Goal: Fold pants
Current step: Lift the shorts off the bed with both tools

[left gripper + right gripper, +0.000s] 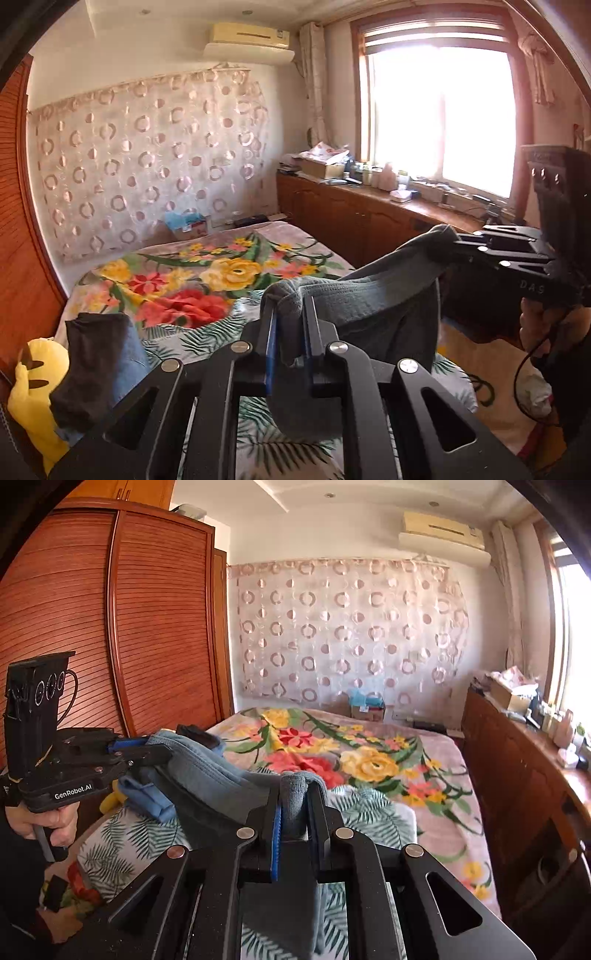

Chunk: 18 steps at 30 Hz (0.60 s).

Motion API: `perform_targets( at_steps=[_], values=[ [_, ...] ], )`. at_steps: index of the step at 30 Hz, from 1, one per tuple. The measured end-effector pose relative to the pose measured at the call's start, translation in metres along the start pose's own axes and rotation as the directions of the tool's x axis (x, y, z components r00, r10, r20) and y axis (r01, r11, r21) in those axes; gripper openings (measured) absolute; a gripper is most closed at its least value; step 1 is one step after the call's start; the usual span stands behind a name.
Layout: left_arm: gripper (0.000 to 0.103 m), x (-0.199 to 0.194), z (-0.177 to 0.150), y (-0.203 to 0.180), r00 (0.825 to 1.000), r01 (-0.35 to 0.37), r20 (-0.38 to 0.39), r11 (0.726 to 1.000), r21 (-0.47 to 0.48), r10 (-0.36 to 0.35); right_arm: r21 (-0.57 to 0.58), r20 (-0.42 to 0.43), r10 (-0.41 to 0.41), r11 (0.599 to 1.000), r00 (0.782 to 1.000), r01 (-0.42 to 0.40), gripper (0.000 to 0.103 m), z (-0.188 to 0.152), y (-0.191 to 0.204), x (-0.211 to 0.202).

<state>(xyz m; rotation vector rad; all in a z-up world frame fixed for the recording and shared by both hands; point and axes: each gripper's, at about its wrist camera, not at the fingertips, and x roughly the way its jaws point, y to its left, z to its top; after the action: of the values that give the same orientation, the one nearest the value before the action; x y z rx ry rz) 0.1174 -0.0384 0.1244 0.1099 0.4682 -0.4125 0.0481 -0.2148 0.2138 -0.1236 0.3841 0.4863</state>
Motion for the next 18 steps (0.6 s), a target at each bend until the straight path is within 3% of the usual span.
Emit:
perform_targets(
  at_steps=[6,11,14,18],
  values=[
    [0.013,0.046,0.028,0.052,0.995,-0.096,-0.018,0.995,-0.002,0.096,-0.041,0.001,-0.015,0.999,1.000,0.015,0.012,0.036,0.002,0.070],
    [0.013,0.038,0.038,0.067,0.993,-0.120,0.013,0.992,-0.027,0.121,-0.044,0.030,-0.013,0.999,0.999,0.014,0.012,0.043,0.003,0.104],
    [0.013,0.032,0.018,0.064,0.994,-0.114,-0.004,0.993,-0.037,0.113,-0.047,0.026,0.009,0.999,1.000,-0.008,0.012,0.018,0.005,0.101],
    [0.013,0.035,-0.045,0.052,0.993,-0.092,-0.085,0.994,-0.055,0.087,-0.031,-0.060,0.040,0.999,0.997,-0.042,0.012,-0.034,0.007,0.110]
  ],
)
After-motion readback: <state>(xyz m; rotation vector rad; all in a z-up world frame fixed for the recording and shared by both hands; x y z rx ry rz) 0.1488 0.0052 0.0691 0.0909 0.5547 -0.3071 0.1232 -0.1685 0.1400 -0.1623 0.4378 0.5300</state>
